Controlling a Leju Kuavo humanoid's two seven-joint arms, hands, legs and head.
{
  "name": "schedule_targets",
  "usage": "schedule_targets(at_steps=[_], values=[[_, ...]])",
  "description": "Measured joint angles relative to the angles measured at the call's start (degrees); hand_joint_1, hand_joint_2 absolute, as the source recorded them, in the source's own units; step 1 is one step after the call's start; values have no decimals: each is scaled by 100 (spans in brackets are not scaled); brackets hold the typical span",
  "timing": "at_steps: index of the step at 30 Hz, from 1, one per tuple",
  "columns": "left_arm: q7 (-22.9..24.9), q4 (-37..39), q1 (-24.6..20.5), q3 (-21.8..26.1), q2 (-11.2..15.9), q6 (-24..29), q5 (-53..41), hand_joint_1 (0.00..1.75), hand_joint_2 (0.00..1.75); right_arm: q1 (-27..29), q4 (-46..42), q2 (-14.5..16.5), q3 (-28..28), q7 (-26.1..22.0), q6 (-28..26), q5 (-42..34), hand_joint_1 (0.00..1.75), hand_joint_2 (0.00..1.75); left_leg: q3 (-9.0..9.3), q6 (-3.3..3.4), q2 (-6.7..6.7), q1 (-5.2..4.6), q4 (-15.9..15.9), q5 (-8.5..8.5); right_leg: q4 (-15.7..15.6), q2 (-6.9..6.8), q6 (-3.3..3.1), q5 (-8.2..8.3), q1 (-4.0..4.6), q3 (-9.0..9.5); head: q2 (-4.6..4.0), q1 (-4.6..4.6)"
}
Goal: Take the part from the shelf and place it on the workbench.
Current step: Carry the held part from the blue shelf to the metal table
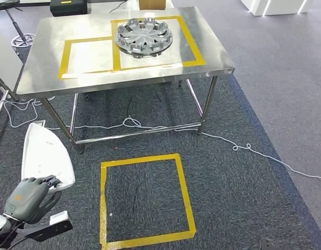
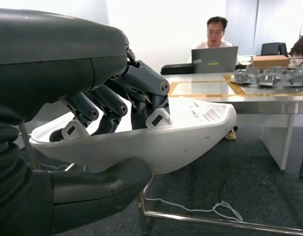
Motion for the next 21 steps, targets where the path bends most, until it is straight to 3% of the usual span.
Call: schedule_targets(at_steps=[2,3,4,5,7,8,9,12,14,16,18,19,20,21], values=[[0,-9,27,1,-1,7,0,175,175,17,0,2,-1,1,1,4,0,0,107,-1,-5,6,1,-111,680,-4,42,-335,-31,-554,1,8],[0,-15,48,2,-1,11,0,175,175,27,0,2,-1,1,2,5,0,0,185,-7,-9,10,1,-177,721,-5,51,-408,-39,-692,1,13],[0,-23,69,3,-1,15,0,175,175,32,0,2,-2,1,3,7,0,0,279,-18,-12,15,-1,-247,545,-5,52,-345,-44,-728,1,13],[0,-35,83,6,-1,19,0,175,175,32,0,2,-2,1,4,8,0,0,381,-33,-15,20,-10,-318,209,-4,42,-122,-47,-690,1,14],[0,-60,91,11,-1,30,0,175,175,36,1,2,-2,1,6,10,0,0,560,-79,-23,27,-45,-445,-633,-2,-10,613,-44,-563,0,15],[0,-72,92,14,1,35,-1,175,175,37,2,1,-2,3,7,12,0,0,629,-112,-30,29,-91,-505,-935,-2,-45,894,-37,-507,-1,9],[0,-85,97,18,2,39,-1,175,175,38,2,1,-2,5,8,14,0,0,696,-151,-37,29,-127,-522,-1140,1,-88,1049,-29,-466,-1,2],[0,-126,108,33,11,44,-1,175,175,30,2,2,-4,4,11,24,0,0,798,-246,-40,28,-45,-523,-1330,-17,-210,1148,-41,-253,1,-27],[1,-135,102,46,15,45,-1,175,175,20,2,2,-4,0,13,26,0,0,513,-287,-34,29,568,-715,-1363,-40,-256,1208,-62,-113,1,-68],[6,-136,115,51,13,46,0,175,175,9,2,2,-4,-1,14,27,0,0,-57,-321,-32,29,1440,-1113,-1363,-45,-275,1124,-61,-10,1,-91],[13,-135,138,52,9,46,-1,175,175,9,2,2,-4,1,17,27,0,0,-461,-325,-32,29,1802,-1387,-1364,-35,-278,1017,-61,118,1,-89],[15,-134,145,53,8,46,-1,175,175,10,2,2,-4,1,22,27,0,0,-521,-320,-31,30,1689,-1327,-1364,-26,-273,958,-65,199,1,-90],[21,-134,148,55,8,46,-2,175,175,11,2,3,-4,-1,27,27,0,0,-502,-316,-27,33,1406,-1097,-1364,-16,-260,897,-73,283,1,-90],[29,-134,150,57,7,46,-4,175,175,12,2,3,-4,-2,33,27,0,0,-443,-322,-10,37,1017,-725,-1367,-5,-237,834,-78,344,1,-92]])
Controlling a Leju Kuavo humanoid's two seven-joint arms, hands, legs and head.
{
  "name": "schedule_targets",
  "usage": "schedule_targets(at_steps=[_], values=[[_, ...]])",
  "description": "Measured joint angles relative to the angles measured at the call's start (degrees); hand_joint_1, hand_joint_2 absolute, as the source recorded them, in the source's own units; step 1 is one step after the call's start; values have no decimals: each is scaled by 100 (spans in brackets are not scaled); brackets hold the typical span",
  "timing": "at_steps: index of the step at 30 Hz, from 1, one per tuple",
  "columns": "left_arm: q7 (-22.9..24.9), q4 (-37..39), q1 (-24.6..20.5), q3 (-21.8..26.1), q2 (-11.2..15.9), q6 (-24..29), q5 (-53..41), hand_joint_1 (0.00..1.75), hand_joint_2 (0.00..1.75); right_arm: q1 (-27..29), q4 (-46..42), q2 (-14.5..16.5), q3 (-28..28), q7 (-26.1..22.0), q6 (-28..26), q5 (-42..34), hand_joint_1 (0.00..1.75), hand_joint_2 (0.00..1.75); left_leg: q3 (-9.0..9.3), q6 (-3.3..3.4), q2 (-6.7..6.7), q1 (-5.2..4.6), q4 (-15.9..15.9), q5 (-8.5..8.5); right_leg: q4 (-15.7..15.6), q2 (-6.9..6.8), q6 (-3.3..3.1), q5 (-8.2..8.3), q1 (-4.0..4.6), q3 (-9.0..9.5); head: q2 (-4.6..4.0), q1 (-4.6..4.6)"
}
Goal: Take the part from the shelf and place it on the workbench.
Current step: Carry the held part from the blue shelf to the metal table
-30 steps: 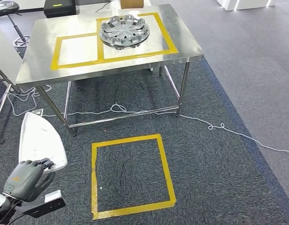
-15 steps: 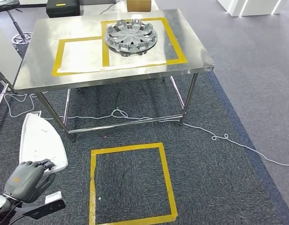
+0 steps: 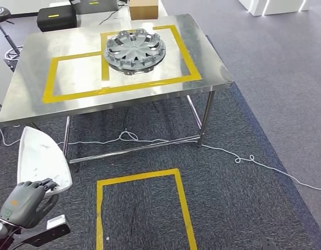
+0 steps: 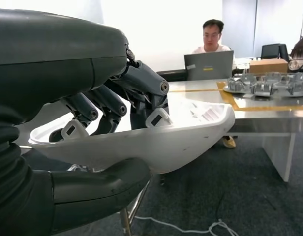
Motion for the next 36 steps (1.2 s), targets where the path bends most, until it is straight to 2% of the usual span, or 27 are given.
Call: schedule_targets(at_steps=[1,2,3,6,7,8,10,11,12,13,14,16,17,18,21,22,23,24,26,27,28,29,31,32,33,34,36], values=[[8,0,-2,1,-2,0,-1,175,175,-1,0,1,0,-2,5,1,0,0,42,-3,26,6,-437,362,21,12,30,-65,3,48,0,-13],[15,-1,-2,3,-5,-1,-3,175,175,-1,-1,1,-1,-3,9,1,0,0,73,6,54,8,-760,651,31,21,63,-139,11,67,0,-16],[21,-5,2,4,-8,-2,-5,175,175,0,-1,1,-2,-4,12,2,0,0,74,23,73,6,-957,820,36,25,95,-218,22,71,0,-13],[30,-21,15,20,-8,-3,-8,175,175,-8,-2,-3,-4,-8,14,3,0,0,102,143,59,8,-1014,890,69,11,187,-432,23,129,0,15],[31,-24,13,29,-7,-2,-9,175,175,-14,-2,-1,-3,-9,15,3,0,0,138,190,52,16,-1012,892,233,3,221,-552,17,83,0,22],[32,-27,10,37,-7,-1,-10,175,175,-20,-1,2,-2,-9,16,3,0,0,181,231,47,23,-1012,877,555,-2,253,-736,10,-53,0,30],[32,-30,5,45,-9,0,-13,175,175,-21,0,11,-1,-10,17,3,0,0,252,278,46,12,-1010,812,1538,-6,297,-1167,3,-570,0,47],[32,-31,6,45,-11,0,-15,175,175,-16,0,11,-2,-9,17,3,0,0,289,289,44,2,-1009,774,1962,-7,302,-1287,1,-835,0,50],[32,-31,9,45,-13,0,-16,175,175,-9,0,11,-3,-9,17,3,0,0,332,295,39,-8,-1008,733,2180,-7,295,-1277,3,-1010,0,52],[32,-31,11,45,-15,0,-16,175,175,-4,0,12,-4,-8,17,3,0,0,390,297,29,-19,-1008,688,2130,-6,274,-1124,7,-1063,0,53],[32,-31,12,45,-16,0,-16,175,175,-2,0,13,-4,-8,18,3,0,0,464,296,19,-29,-1011,641,1812,-5,240,-849,16,-984,0,55],[32,-32,7,49,-16,0,-17,175,175,-5,-1,13,-4,-8,19,3,0,0,610,277,5,-46,-1030,547,858,4,138,-239,61,-652,0,54],[32,-32,3,51,-18,0,-18,175,175,-6,-2,11,-4,-8,18,4,0,0,663,258,-4,-57,-1036,502,473,11,86,-25,87,-509,0,60],[32,-33,3,51,-20,0,-22,175,175,-5,-2,10,-4,-7,17,5,0,0,696,236,-11,-68,-1043,464,257,15,49,86,106,-429,0,60],[33,-36,10,58,-22,0,-33,175,175,-13,-2,11,-4,-6,16,12,0,0,746,167,-24,-80,-1059,380,114,13,-1,146,99,-355,0,48],[34,-40,10,64,-20,0,-33,175,175,-19,-2,13,-4,-8,16,15,0,0,706,140,-22,-79,-958,296,81,12,-19,149,87,-328,0,40],[34,-44,8,70,-19,2,-33,175,175,-25,-2,15,-4,-10,16,20,0,0,587,111,-20,-77,-704,143,47,10,-39,150,73,-299,0,37],[34,-47,9,74,-19,3,-33,175,175,-28,-2,16,-4,-11,16,25,0,0,384,85,-18,-72,-302,-63,29,8,-56,141,66,-276,0,31],[34,-48,11,77,-20,0,-31,175,175,-31,-2,16,-4,-13,15,34,0,0,-155,48,-17,-58,657,-439,22,5,-76,102,62,-244,0,27],[32,-47,9,74,-23,-8,-22,175,175,-31,-2,16,-5,-13,16,41,0,0,-347,37,-16,-47,935,-468,23,7,-74,76,60,-221,0,27],[21,-46,-2,69,-28,-21,-10,175,175,-30,-2,16,-5,-13,20,49,0,0,-429,26,-16,-38,982,-365,24,10,-65,46,55,-186,0,28],[0,-43,-33,57,-37,-40,3,175,175,-30,-2,16,-6,-13,26,62,0,0,-383,16,-14,-29,776,-136,24,14,-48,12,43,-138,0,29],[-62,-25,-154,11,-68,-83,20,175,175,-37,-2,12,-6,-13,41,91,0,0,-54,-18,9,-4,-72,438,28,21,15,-67,29,-49,0,19],[-91,-11,-241,-21,-89,-105,22,175,175,-46,-2,6,-5,-14,46,106,0,0,119,-22,13,15,-502,626,47,24,51,-116,31,-20,0,5],[-113,4,-318,-54,-111,-123,21,175,175,-57,-2,0,-5,-14,48,118,0,0,234,-2,11,29,-781,718,52,27,85,-153,38,-10,0,7],[-130,19,-390,-86,-133,-140,20,175,175,-66,-2,-5,-4,-14,48,127,0,0,288,35,4,34,-920,726,57,30,118,-184,43,-12,0,8],[-153,43,-514,-154,-164,-169,15,175,175,-74,-2,-5,-4,-13,48,143,0,0,317,146,-18,31,-948,683,64,28,177,-238,25,-1,0,34]])
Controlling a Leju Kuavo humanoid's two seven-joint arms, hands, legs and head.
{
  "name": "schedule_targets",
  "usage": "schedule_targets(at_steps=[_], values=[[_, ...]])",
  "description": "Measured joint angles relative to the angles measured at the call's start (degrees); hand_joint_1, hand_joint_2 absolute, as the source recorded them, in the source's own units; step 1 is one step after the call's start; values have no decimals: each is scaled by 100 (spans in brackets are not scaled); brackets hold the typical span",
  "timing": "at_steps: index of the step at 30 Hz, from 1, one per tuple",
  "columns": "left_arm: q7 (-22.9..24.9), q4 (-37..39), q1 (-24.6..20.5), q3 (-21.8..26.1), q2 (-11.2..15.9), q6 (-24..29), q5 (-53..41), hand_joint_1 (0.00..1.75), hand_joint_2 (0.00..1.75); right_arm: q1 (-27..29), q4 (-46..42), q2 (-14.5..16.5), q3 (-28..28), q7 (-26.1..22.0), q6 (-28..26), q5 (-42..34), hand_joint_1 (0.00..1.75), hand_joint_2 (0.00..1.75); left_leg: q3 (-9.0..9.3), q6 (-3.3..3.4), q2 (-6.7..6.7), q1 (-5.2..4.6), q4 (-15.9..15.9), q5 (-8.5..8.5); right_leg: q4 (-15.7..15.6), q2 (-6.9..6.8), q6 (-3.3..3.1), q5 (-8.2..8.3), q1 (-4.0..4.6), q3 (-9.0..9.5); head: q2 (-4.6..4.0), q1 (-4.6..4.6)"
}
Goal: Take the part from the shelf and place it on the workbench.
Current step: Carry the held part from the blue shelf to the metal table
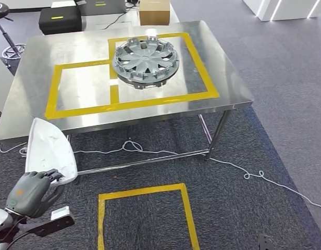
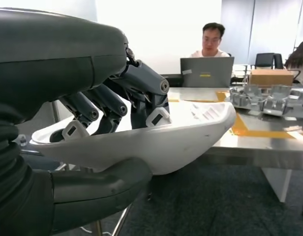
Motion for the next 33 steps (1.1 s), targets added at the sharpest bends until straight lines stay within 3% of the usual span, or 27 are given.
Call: schedule_targets(at_steps=[2,3,5,6,7,8,10,12,15,17,18,20,21,22,23,25,27,29,31,33], values=[[-13,17,-129,-64,-23,-15,-2,175,175,-7,0,3,0,1,0,8,0,0,25,76,2,9,1,-25,318,-14,71,-210,-15,-135,0,27],[-16,22,-186,-92,-33,-20,-4,175,175,-13,0,4,1,1,0,10,0,0,37,103,6,13,0,-38,689,-21,102,-398,-19,-324,0,43],[-24,43,-275,-156,-50,-39,-4,175,175,-13,0,6,1,1,2,14,0,0,56,132,12,8,1,-74,1675,-29,144,-778,-26,-884,0,70],[-28,58,-306,-190,-57,-50,-5,175,175,-4,0,7,1,1,5,15,0,0,76,137,13,3,1,-98,2026,-30,147,-841,-26,-1114,0,73],[-32,75,-331,-222,-65,-62,-5,175,175,5,0,7,1,1,8,17,0,0,110,136,12,-2,1,-126,2137,-30,138,-769,-26,-1228,0,76],[-35,92,-353,-249,-72,-70,-5,175,175,10,0,7,0,0,10,18,0,0,159,132,11,-7,0,-157,1969,-29,119,-571,-22,-1204,0,77],[-35,118,-402,-293,-81,-78,-5,175,175,8,0,6,0,-1,12,20,0,0,283,111,10,-11,-19,-222,1085,-24,54,-2,-7,-858,0,79],[-36,137,-462,-335,-87,-81,-5,175,175,2,0,5,1,-2,15,26,0,0,369,62,3,-28,-50,-287,314,-21,-12,341,13,-523,0,77],[-38,160,-501,-380,-86,-82,-5,175,175,-1,0,6,2,-2,17,39,0,0,435,-27,-3,-39,-113,-347,85,-23,-78,372,19,-411,0,54],[-40,167,-520,-395,-80,-80,-5,175,175,-2,0,7,1,-2,16,45,0,0,373,-83,4,-37,77,-500,29,-23,-131,369,2,-349,0,39],[-41,170,-533,-403,-79,-79,-5,175,175,-3,0,8,1,-2,15,48,0,0,220,-106,7,-38,394,-671,4,-24,-157,365,-9,-313,0,28],[-42,188,-544,-428,-80,-80,-5,175,175,-3,0,7,2,-2,13,50,0,0,-305,-130,9,-41,1346,-1074,-7,-26,-188,327,-7,-271,0,13],[-42,201,-540,-447,-80,-81,-5,175,175,0,0,6,1,-2,11,51,0,0,-550,-135,9,-40,1729,-1172,-6,-24,-194,303,-6,-250,0,13],[-42,215,-534,-466,-81,-82,-5,175,175,4,0,5,1,-2,9,51,0,0,-704,-134,9,-41,1915,-1145,-6,-21,-193,276,-5,-221,0,13],[-42,227,-531,-481,-81,-82,-5,175,175,6,0,5,0,-2,9,53,0,0,-737,-127,9,-41,1863,-993,-5,-15,-188,246,-6,-182,0,12],[-42,240,-535,-492,-80,-81,-4,175,175,7,0,7,0,-2,9,57,0,0,-465,-98,25,-43,1138,-456,-8,-3,-160,178,-10,-78,0,12],[-42,244,-545,-490,-75,-79,-3,175,175,2,0,8,0,-3,10,61,0,0,-113,-58,46,-50,309,-100,4,12,-105,79,11,-9,0,7],[-42,246,-534,-489,-68,-76,-2,175,175,0,0,8,-1,-9,7,66,0,0,19,1,41,-49,-23,-66,18,19,-45,4,35,42,0,18],[-42,248,-509,-491,-62,-75,-2,175,175,2,0,8,-1,-15,4,72,0,0,76,79,26,-33,-46,-71,70,8,2,-44,29,70,0,43],[-42,248,-501,-494,-57,-74,-3,175,175,-5,0,10,1,-17,3,74,0,0,146,137,23,-23,-41,-75,474,-12,60,-279,18,-122,0,62]])
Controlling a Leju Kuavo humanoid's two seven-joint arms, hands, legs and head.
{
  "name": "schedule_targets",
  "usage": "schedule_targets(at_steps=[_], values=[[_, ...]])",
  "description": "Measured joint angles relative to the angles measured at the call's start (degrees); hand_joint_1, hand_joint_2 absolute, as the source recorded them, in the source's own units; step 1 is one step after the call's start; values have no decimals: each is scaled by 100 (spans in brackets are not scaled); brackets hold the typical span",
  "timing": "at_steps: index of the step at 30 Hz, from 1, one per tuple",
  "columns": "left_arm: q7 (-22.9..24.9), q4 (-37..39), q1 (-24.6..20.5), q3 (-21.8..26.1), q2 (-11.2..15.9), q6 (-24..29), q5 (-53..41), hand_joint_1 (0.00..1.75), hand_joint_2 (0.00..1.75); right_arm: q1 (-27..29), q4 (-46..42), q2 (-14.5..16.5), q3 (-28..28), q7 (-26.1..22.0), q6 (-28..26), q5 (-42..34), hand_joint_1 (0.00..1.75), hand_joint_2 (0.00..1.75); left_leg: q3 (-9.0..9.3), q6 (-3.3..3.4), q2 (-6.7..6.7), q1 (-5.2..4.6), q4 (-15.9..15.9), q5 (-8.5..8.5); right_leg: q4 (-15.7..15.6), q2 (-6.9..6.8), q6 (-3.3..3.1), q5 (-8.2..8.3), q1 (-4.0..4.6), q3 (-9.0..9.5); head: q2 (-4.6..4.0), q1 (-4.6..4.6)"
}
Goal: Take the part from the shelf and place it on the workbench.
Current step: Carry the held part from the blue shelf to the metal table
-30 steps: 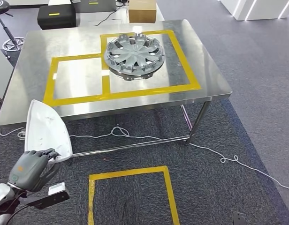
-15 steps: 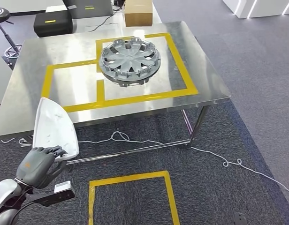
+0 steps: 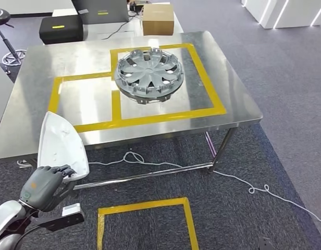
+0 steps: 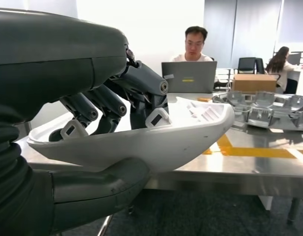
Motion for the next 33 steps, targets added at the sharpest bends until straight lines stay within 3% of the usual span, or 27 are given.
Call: schedule_targets(at_steps=[3,4,5,6,8,9,11,14,16,18,19,20,21,23,25,28,30,31,33], values=[[0,1,16,-5,1,-1,0,175,175,4,0,2,2,-1,-1,1,0,0,55,22,1,0,0,-66,1333,-16,68,-563,-20,-780,0,25],[0,2,27,-8,1,-1,0,175,175,14,1,3,2,0,-1,1,0,0,88,19,-1,0,0,-96,1588,-17,74,-597,-22,-975,0,29],[0,2,37,-10,1,-2,0,175,175,22,1,3,1,0,0,1,0,0,134,12,-3,0,0,-130,1563,-17,70,-485,-23,-1032,0,32],[0,2,43,-11,1,-2,0,175,175,25,1,4,1,0,1,1,0,0,196,0,-5,2,-5,-168,1253,-16,57,-238,-22,-947,0,35],[0,2,40,-11,1,-1,0,175,175,22,0,4,2,0,1,1,0,0,326,-36,-7,4,-30,-240,289,-13,5,339,-15,-589,0,35],[0,2,35,-11,1,-1,0,175,175,18,0,4,2,0,1,1,0,0,375,-64,-9,3,-53,-274,-92,-12,-28,498,-6,-441,0,33],[0,2,29,-11,2,-1,0,175,175,17,0,3,3,0,-1,1,0,0,422,-134,-14,1,-83,-295,-393,-11,-106,560,13,-329,0,30],[0,4,29,-14,6,-2,0,175,175,18,0,3,2,-1,-1,3,0,0,421,-220,-12,4,67,-337,-459,-10,-231,619,2,-206,0,15],[0,4,12,-14,7,-2,0,175,175,9,0,4,1,-2,1,4,0,0,127,-248,-8,4,632,-664,-486,-14,-277,629,-12,-134,0,-12],[0,7,11,-17,4,-3,0,175,175,7,0,4,1,-2,1,5,0,0,-427,-277,-8,2,1525,-1055,-491,-11,-292,600,-10,-113,0,-30],[0,9,20,-21,2,-3,0,175,175,13,1,4,1,-2,2,5,0,0,-650,-287,-7,2,1823,-1125,-492,-8,-292,578,-10,-97,0,-32],[0,12,27,-25,1,-4,0,175,175,19,1,4,1,-2,2,5,0,0,-756,-290,-7,3,1886,-1050,-492,-4,-284,553,-12,-69,0,-32],[0,14,30,-27,1,-4,0,175,175,22,2,4,1,-2,3,5,0,0,-737,-292,-6,4,1708,-846,-493,1,-272,524,-17,-29,0,-32],[0,15,19,-29,1,-4,0,175,175,22,2,4,1,-2,4,5,0,0,-453,-278,13,5,898,-265,-490,9,-227,456,-27,63,0,-39],[0,16,-5,-30,0,-4,0,175,175,20,1,4,1,-2,4,7,0,0,-231,-236,45,4,210,-8,-473,11,-161,369,-14,96,0,-56],[0,21,-5,-31,0,-3,0,175,175,19,0,1,0,-3,-1,16,0,0,-175,-128,32,16,50,-7,-398,-2,-67,256,2,127,0,-42],[0,23,-9,-29,1,-3,0,175,175,10,1,3,2,-4,1,19,0,0,-98,-56,22,27,61,-6,-88,-9,-2,70,-8,32,0,-19],[1,23,-14,-29,0,-3,-1,175,175,3,1,5,4,-4,1,20,0,0,-61,-28,22,26,61,-19,243,-13,29,-96,-16,-140,0,-13],[2,24,-17,-31,1,-8,-6,175,175,5,1,10,7,-4,2,20,0,0,-10,2,23,19,62,-72,1144,-18,72,-467,-29,-674,0,4]])
